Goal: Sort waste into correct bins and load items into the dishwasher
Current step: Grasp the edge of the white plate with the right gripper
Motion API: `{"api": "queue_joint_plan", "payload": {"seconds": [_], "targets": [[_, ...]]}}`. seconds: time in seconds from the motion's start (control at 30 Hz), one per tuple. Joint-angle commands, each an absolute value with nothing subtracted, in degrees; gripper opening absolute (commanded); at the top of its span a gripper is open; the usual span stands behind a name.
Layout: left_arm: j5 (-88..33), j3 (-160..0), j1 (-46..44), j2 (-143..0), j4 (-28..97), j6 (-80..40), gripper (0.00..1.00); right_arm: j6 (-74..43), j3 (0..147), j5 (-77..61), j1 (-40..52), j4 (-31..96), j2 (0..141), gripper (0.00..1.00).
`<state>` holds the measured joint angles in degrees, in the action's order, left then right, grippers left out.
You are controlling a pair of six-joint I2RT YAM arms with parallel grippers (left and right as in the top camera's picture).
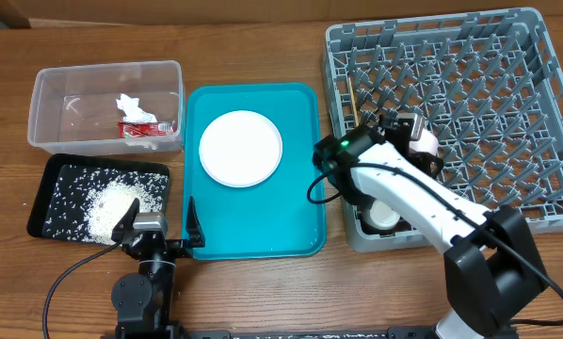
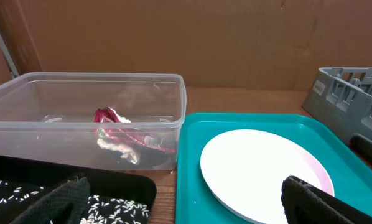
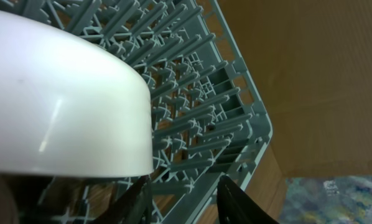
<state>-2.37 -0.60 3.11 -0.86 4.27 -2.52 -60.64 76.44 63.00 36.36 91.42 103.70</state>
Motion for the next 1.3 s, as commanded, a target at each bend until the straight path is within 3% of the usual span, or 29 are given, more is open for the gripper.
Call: {"api": "queue_joint_plan", "payload": {"seconds": [0.0,0.2,0.3,0.5,0.6,0.73,1.27], "targets": [[-2.5,-0.3,3.5,-0.3,4.2,-1.3,1.0,-64.8,78.7,60.6,38.6,92.1,103.9,0.41],[-2.5,-0.3,3.5,-0.3,4.3,-1.3,1.0,-62.1,84.4,55.6,39.3,91.6,102.3,0.46],[-2.5,-0.3,3.5,-0.3,4.2,-1.3,1.0,-52.5,88.4,50.4,39.3,87.8,100.8,0.46],[-2.5,-0.3,3.5,-0.3,4.2,-1.3,1.0,-23.7,91.4,12.4,39.3,67.9,98.0,0.54],[-2.5,-0.3,3.5,-0.3,4.3,-1.3,1.0,-23.6,90.8,-0.4,39.3,61.5,98.1,0.56],[-2.6,-0.3,3.5,-0.3,4.3,-1.3,1.0,-24.2,89.7,-6.1,39.4,54.7,98.4,0.57],[-2.6,-0.3,3.5,-0.3,4.2,-1.3,1.0,-40.8,85.3,-5.2,39.5,35.2,120.6,0.49]]}}
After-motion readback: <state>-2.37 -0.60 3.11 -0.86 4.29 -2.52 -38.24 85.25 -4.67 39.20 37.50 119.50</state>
